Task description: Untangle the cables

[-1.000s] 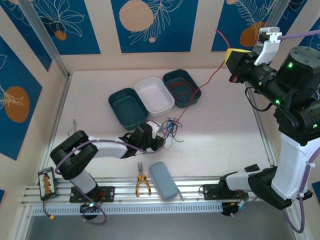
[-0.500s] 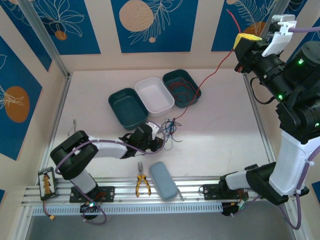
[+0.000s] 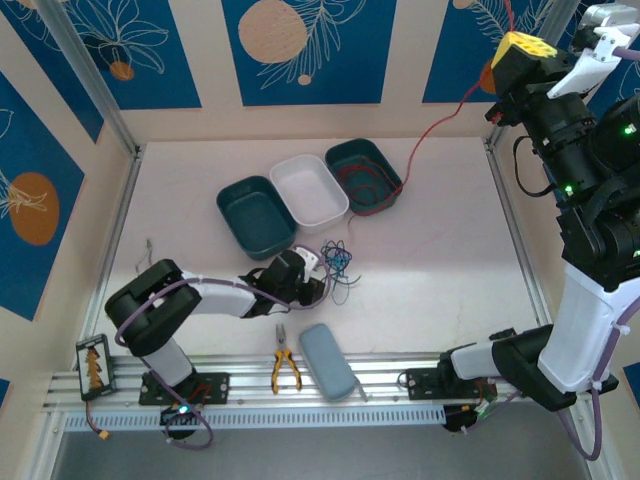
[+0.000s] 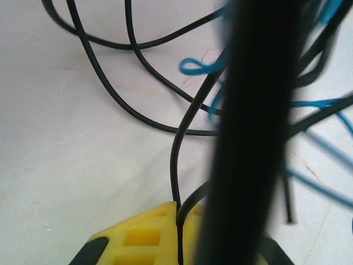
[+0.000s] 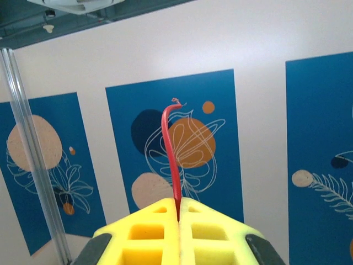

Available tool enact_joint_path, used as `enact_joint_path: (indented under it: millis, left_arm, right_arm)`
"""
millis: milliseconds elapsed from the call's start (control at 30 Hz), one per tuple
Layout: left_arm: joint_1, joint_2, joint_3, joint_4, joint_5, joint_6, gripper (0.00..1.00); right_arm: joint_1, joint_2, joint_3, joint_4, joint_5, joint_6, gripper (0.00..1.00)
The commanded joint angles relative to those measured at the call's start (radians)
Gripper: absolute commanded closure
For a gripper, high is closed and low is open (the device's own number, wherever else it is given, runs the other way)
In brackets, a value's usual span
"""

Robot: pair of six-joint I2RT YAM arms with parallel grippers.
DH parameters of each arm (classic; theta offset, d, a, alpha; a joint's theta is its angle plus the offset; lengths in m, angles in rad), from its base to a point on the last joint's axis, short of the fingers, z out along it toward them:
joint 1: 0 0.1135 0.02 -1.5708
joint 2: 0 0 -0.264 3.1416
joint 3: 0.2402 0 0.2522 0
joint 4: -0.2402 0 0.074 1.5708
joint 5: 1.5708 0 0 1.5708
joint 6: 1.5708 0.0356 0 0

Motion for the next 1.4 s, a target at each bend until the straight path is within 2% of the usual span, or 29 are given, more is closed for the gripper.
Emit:
enact_joint_path:
  millis: [0, 367, 533, 833, 967, 1067, 1100, 1367]
  left_arm:
    - [0.012, 0.005, -0.014, -0.004, 0.022, -0.005, 1.00]
    - [0.012, -0.016, -0.021, -0.005, 0.040, 0.001, 1.00]
    - [0.011, -0.065, 0.003, -0.041, 0.096, 0.014, 0.65]
    - [0.010, -0.281, 0.045, -0.217, 0.078, 0.065, 0.31]
    - [0.010, -0.364, 0.051, -0.279, 0.035, 0.074, 0.17]
    - [0.010, -0.422, 0.057, -0.322, -0.011, 0.077, 0.03]
    - [0.010, -0.445, 0.056, -0.333, -0.030, 0.077, 0.00]
    - [0.012, -0.603, 0.055, -0.437, -0.224, 0.096, 0.00]
  right_arm:
    - [-0.008, -0.001, 0.021, 0.066, 0.034, -0.022, 1.00]
    - [-0.018, 0.041, 0.031, 0.155, 0.065, -0.073, 1.00]
    - [-0.047, 0.070, -0.018, 0.145, 0.049, -0.065, 1.00]
    - [-0.189, 0.198, -0.010, 0.127, -0.172, 0.094, 1.00]
    - [-0.202, 0.255, -0.017, 0.156, -0.245, 0.149, 1.00]
    - [-0.194, 0.300, -0.014, 0.183, -0.279, 0.173, 1.00]
    - [-0.191, 0.318, -0.008, 0.190, -0.286, 0.177, 1.00]
    - [-0.155, 0.465, 0.095, 0.196, -0.276, 0.175, 1.00]
